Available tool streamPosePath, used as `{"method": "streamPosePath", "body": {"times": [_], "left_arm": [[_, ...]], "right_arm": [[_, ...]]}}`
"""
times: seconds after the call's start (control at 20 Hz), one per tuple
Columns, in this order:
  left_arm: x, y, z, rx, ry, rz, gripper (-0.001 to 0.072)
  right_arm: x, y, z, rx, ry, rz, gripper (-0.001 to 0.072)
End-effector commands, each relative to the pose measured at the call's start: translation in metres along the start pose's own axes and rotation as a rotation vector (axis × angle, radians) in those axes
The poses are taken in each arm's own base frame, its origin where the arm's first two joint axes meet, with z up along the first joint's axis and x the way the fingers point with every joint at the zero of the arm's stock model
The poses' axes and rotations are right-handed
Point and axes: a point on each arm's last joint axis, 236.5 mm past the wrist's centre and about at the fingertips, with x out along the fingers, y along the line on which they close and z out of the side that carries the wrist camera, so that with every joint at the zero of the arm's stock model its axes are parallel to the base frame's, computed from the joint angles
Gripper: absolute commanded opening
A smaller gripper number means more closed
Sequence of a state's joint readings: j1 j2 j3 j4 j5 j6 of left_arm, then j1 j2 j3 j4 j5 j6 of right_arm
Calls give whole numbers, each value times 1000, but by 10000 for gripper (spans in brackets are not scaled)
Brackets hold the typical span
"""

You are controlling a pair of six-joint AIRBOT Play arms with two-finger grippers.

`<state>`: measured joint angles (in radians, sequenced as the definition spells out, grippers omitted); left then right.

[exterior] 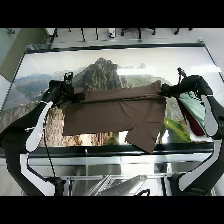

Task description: Fold the shirts.

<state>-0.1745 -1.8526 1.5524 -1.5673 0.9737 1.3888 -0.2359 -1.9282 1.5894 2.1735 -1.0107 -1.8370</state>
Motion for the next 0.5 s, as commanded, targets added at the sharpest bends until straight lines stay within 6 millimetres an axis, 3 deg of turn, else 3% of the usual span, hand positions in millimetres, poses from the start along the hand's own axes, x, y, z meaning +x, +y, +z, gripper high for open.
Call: {"method": "streamPosePath", "body": {"times": [0.0, 0.1, 0.15, 0.2, 0.25, 0.3, 0.45], "left_arm": [[4, -1, -5, -6, 21, -2, 15], [4, 0, -5, -18, 22, -1, 15], [3, -1, -4, -24, 20, -2, 17], [-1, -3, -2, -21, 22, -4, 145], [-7, -6, 0, -17, 28, -4, 487], [-15, -6, 1, -14, 43, 1, 702], [-58, 4, 0, 10, 125, 21, 698]], "right_arm": [[1, 1, 3, 2, -15, -1, 23], [1, 4, 4, 14, -18, 14, 25], [0, 9, 5, 28, -21, 36, 76], [-1, 16, 6, 48, -25, 68, 294], [-5, 23, 8, 60, -29, 92, 440], [-11, 28, 9, 61, -30, 109, 457], [-48, 37, 12, 45, -39, 129, 457]]}}
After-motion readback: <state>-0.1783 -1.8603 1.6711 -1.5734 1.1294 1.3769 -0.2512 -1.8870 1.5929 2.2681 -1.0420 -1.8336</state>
